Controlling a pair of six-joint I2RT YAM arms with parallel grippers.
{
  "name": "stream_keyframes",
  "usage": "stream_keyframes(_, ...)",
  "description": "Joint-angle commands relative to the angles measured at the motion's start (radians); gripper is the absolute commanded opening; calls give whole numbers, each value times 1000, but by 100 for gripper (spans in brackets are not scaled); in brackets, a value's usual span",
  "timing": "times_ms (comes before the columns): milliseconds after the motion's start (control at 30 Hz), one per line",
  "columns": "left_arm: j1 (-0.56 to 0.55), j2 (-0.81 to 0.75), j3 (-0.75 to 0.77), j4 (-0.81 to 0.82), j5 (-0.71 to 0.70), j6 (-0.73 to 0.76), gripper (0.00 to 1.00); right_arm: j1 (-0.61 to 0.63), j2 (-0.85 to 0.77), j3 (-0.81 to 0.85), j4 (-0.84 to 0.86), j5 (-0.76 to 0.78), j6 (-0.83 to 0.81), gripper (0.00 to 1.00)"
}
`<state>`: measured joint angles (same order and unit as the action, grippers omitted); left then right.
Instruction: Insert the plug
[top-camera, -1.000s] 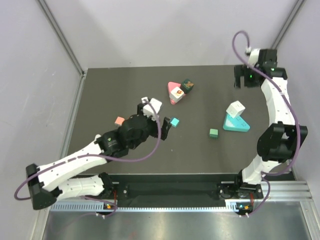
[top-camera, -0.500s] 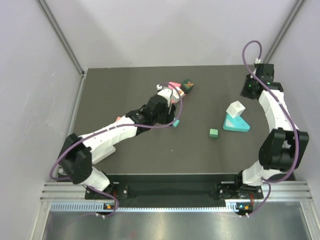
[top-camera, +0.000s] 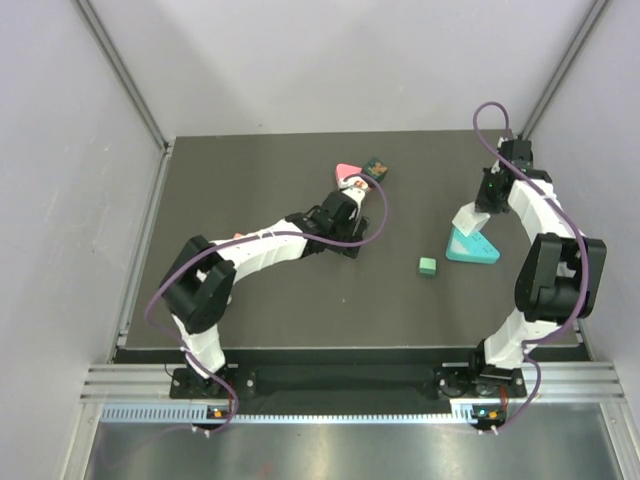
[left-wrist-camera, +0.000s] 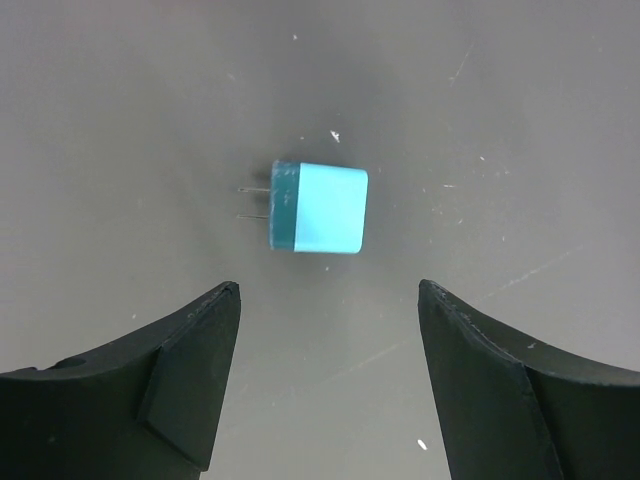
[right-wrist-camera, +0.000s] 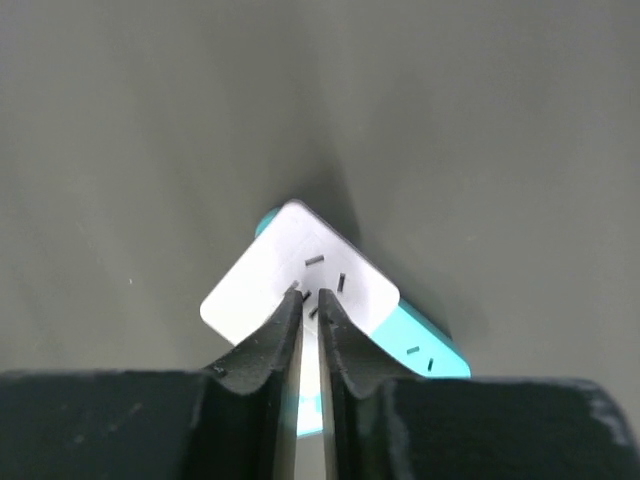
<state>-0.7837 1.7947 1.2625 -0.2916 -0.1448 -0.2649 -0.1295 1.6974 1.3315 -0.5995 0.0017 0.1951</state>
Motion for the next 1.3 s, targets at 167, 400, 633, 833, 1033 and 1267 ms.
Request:
stream_keyframes(167,6,86,96,12,8,73,78,1,-163,100,-65,-31,36,36)
stream_keyframes(400,20,189,187,-24,-3,118,77,34,-341,-47,81,-215,127,70)
stream_keyframes(633,37,230,232,-69,59,96,66,83,-488,-227,194,-264,187,100)
stream_keyframes(833,38,241,227,-93,116,46,49,158,-510,-351,250,-267,202,100)
stream_keyframes(1033,44,238,225,-130,131,1,15,270,-495,-405,237,-241,190,100)
stream_keyframes(1267,81,163,195,-121,247,-141,0,370,-483,-561,430,-307,331,98)
